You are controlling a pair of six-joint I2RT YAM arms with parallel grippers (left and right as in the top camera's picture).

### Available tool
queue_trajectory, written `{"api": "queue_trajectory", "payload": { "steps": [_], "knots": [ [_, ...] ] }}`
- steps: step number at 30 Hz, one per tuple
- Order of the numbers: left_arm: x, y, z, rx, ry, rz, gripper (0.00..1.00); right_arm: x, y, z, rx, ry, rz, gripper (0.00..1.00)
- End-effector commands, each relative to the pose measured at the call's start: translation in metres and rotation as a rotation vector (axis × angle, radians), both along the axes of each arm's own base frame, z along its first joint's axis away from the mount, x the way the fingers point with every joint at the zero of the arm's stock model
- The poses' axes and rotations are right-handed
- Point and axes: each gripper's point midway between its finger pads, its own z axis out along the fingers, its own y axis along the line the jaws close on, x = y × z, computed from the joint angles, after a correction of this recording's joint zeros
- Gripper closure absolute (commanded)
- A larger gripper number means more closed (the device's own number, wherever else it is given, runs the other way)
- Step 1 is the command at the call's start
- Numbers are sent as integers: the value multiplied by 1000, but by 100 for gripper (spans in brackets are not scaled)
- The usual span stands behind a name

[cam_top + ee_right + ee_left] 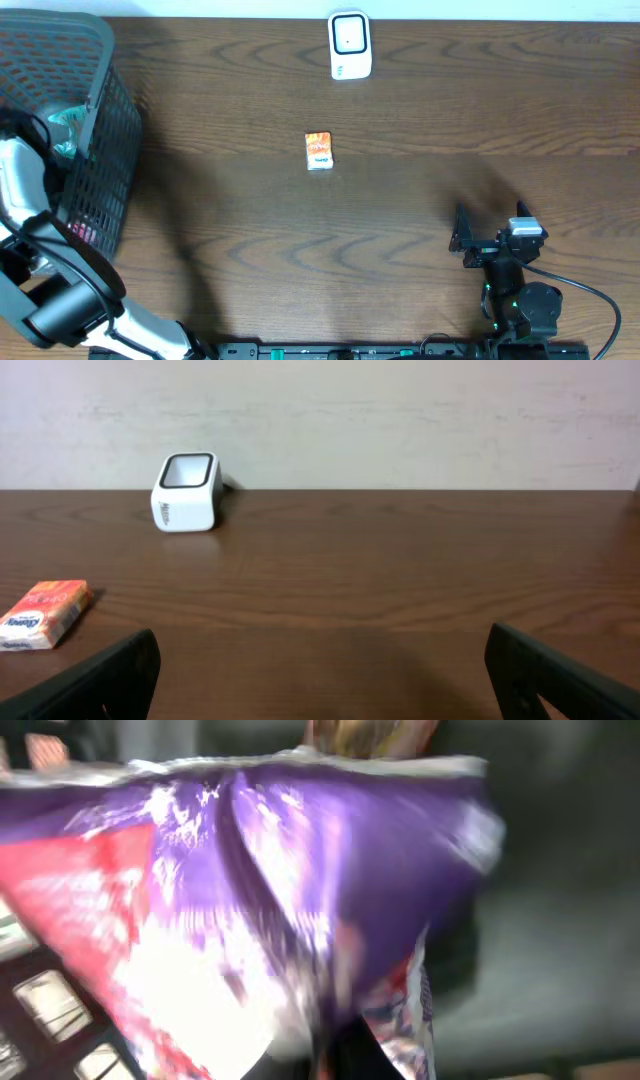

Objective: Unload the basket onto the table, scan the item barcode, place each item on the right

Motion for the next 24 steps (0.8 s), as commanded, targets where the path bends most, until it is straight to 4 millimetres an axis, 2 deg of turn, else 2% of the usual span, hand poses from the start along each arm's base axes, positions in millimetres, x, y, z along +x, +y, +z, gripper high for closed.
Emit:
{"api": "queue_trajectory", "payload": {
  "steps": [1, 5, 7, 9, 10, 11, 12, 14, 15, 18, 24],
  "knots": [
    [26, 4, 62, 56, -243, 40, 93, 0, -2, 0, 9, -1, -13, 1],
    [54, -9, 122, 69, -528, -16, 93, 0, -2, 0, 9, -1, -13, 1],
    [58, -12, 145, 96, -612, -37, 92, 0, -2, 0, 9, -1, -13, 1],
    [56, -13, 160, 124, -647, -44, 93, 0, -2, 0, 9, -1, -13, 1],
    [55, -14, 164, 130, -655, -46, 90, 0, -2, 0, 9, -1, -13, 1],
    [54, -14, 164, 130, -656, -46, 76, 0, -2, 0, 9, -1, -13, 1],
    [53, -15, 163, 126, -650, -44, 51, 0, -2, 0, 9, -1, -13, 1],
    [50, -18, 153, 104, -619, -43, 28, 0, -2, 0, 9, -1, -13, 1],
    [49, -18, 148, 94, -605, -42, 23, 0, -2, 0, 9, -1, -13, 1],
    [47, -20, 125, 57, -552, -39, 13, 0, -2, 0, 9, -1, -13, 1],
    [37, -16, 65, 0, -389, -3, 11, 0, -2, 0, 9, -1, -13, 1]
  ]
}}
